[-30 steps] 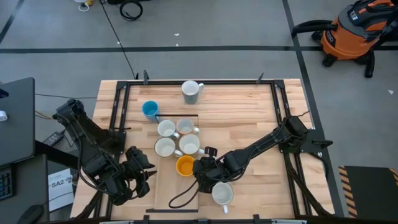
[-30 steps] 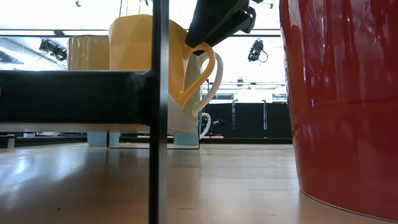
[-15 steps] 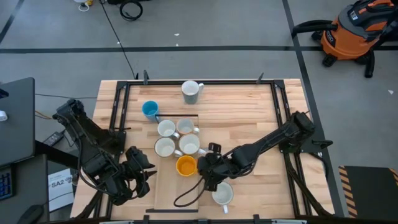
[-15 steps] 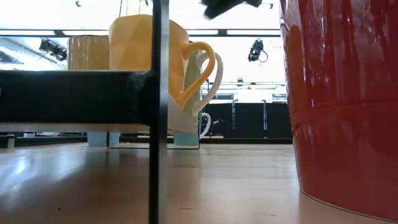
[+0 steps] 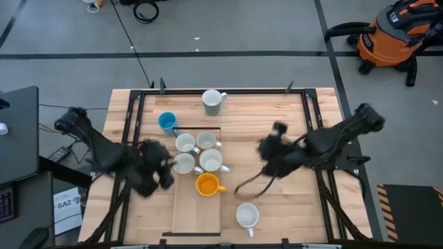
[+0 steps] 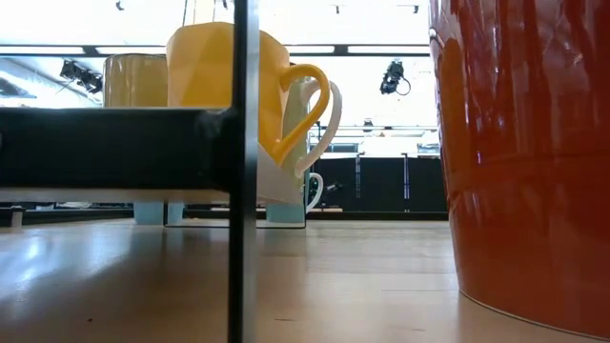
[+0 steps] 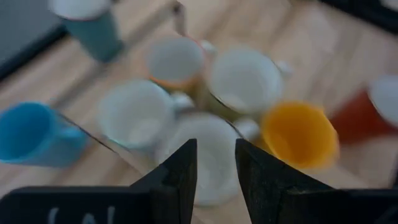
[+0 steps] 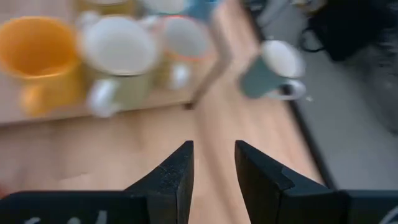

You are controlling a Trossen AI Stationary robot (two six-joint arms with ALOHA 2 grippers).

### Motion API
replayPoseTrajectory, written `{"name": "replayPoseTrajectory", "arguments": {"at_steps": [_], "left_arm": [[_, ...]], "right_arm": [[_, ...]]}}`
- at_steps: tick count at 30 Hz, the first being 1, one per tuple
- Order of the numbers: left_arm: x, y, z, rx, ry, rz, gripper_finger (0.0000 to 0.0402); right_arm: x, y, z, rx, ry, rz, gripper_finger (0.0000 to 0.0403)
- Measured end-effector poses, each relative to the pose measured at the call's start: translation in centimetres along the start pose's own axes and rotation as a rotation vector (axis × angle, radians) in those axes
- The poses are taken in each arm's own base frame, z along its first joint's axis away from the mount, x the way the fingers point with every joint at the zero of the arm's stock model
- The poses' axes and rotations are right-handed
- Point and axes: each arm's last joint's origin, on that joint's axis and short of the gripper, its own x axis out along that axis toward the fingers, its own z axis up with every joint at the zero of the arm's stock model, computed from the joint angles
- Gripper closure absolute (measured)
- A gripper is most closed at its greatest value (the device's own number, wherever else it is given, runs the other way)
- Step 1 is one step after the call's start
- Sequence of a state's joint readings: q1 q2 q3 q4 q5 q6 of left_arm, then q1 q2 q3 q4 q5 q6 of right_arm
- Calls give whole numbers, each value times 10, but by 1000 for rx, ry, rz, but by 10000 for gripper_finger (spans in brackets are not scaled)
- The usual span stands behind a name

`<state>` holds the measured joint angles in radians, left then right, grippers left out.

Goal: Place coffee mugs
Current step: Put the blue mug on the shelf

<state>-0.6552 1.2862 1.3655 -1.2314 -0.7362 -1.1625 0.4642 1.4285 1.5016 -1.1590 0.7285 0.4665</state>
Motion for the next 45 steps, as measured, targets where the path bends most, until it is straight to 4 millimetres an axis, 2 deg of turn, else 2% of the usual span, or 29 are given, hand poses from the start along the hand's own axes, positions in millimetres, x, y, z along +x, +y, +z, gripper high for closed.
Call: {"name": "replayPoseTrajectory", "arguments": {"at_steps": [7, 15, 20, 25, 31, 40, 45], "left_arm": [[-4, 60, 46, -191, -84, 92, 285], [-16, 123, 64, -424, -148, 264, 285], [-16, 145, 69, -559, -176, 377, 285], [-9, 156, 70, -632, -106, 437, 285], [16, 159, 70, -668, -7, 529, 285], [72, 181, 33, -696, 210, 652, 285], [101, 196, 17, -733, 258, 606, 285]], "right_arm": [[-3, -64, -39, 90, -124, -31, 281], [-2, -109, -53, 89, -286, -11, 281], [5, -127, -56, 38, -305, -41, 281], [15, -141, -57, 15, -264, -73, 281], [23, -150, -57, -15, -247, -33, 281], [27, -156, -58, -7, -259, 74, 281], [27, -157, -58, -4, -260, 79, 281]]}}
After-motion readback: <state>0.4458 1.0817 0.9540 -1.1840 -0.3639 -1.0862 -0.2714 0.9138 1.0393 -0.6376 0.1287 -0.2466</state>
